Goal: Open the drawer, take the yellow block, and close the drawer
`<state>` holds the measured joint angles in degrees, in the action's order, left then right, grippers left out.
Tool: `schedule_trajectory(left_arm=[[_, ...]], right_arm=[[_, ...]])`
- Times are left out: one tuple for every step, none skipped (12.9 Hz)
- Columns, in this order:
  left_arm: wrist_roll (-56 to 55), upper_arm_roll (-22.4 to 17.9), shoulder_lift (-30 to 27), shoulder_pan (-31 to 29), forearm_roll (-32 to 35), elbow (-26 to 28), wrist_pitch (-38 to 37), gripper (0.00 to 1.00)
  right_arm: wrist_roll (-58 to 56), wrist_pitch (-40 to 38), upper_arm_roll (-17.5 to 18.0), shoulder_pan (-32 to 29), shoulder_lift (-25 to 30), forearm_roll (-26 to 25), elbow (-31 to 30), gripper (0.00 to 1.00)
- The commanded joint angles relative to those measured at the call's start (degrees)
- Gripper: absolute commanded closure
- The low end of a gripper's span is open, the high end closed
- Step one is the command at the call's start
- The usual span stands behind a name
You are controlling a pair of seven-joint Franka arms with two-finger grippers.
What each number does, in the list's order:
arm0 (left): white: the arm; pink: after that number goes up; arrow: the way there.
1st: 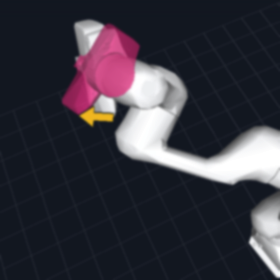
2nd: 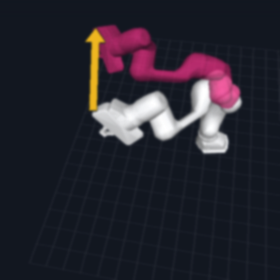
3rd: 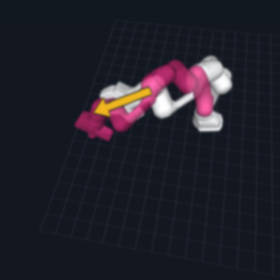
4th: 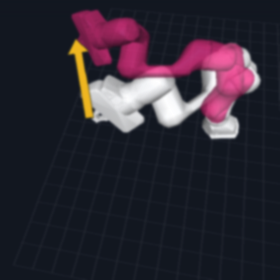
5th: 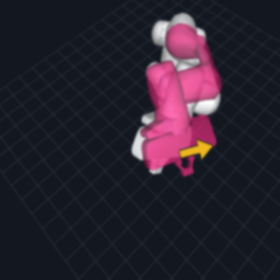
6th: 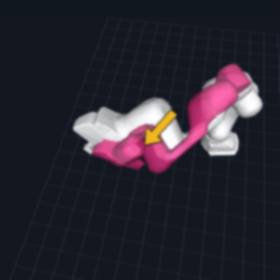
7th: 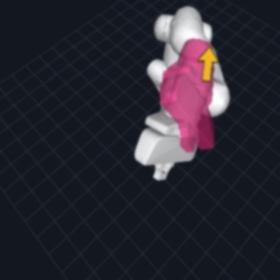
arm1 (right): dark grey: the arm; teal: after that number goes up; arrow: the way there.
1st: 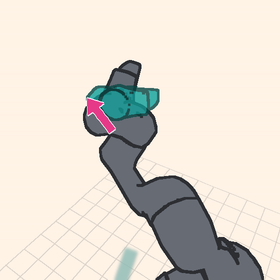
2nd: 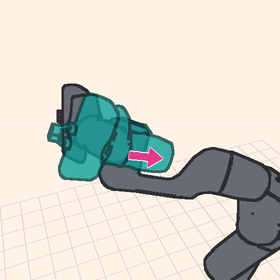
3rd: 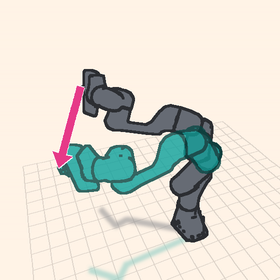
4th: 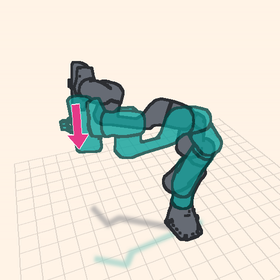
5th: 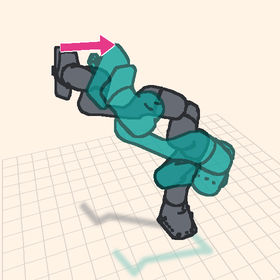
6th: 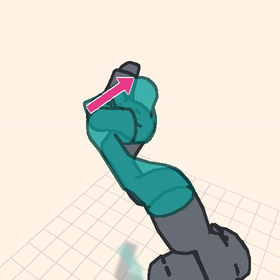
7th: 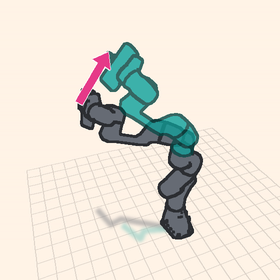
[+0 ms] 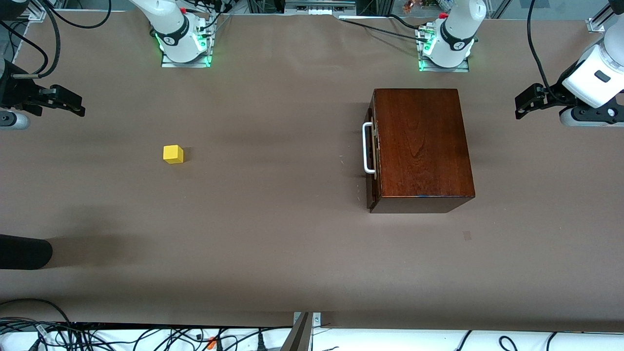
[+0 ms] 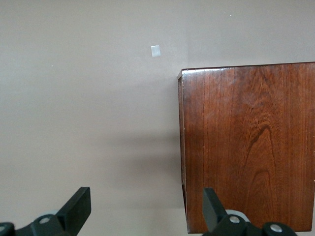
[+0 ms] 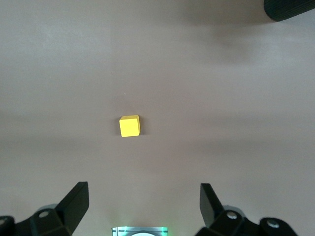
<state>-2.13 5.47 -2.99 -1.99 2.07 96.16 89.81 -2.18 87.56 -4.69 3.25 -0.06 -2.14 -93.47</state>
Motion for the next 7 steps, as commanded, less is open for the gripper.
schedule_trajectory(left_arm=[[1.07, 0.51, -0.53, -0.73, -1.28, -0.18, -0.95, 0.0], [1.07, 0.51, -0.53, -0.64, -1.28, -0.18, -0.95, 0.0], [1.07, 0.51, -0.44, -0.64, -1.28, -0.18, -0.95, 0.0], [1.16, 0.51, -0.53, -0.64, -1.28, -0.27, -0.95, 0.0], [1.16, 0.51, -0.53, -0.56, -1.28, -0.27, -0.95, 0.0], [1.16, 0.51, -0.53, -0.56, -1.28, -0.27, -0.95, 0.0], [1.25, 0.51, -0.53, -0.56, -1.28, -0.27, -0.95, 0.0]], right_arm=[[0.51, 0.06, 0.3, -0.09, -0.55, -0.33, 1.54, 0.0], [0.51, 0.33, 0.3, -0.17, -0.55, -0.06, 1.54, 0.0], [0.51, 0.33, 0.3, -0.17, -0.55, -0.06, 1.54, 0.0], [0.43, 0.24, 0.3, -0.17, -0.55, -0.06, 1.54, 0.0], [0.43, 0.24, 0.3, -0.17, -0.47, -0.06, 1.54, 0.0], [0.43, 0.16, 0.3, -0.17, -0.46, -0.06, 1.54, 0.0], [0.43, 0.16, 0.3, -0.17, -0.46, -0.06, 1.54, 0.0]])
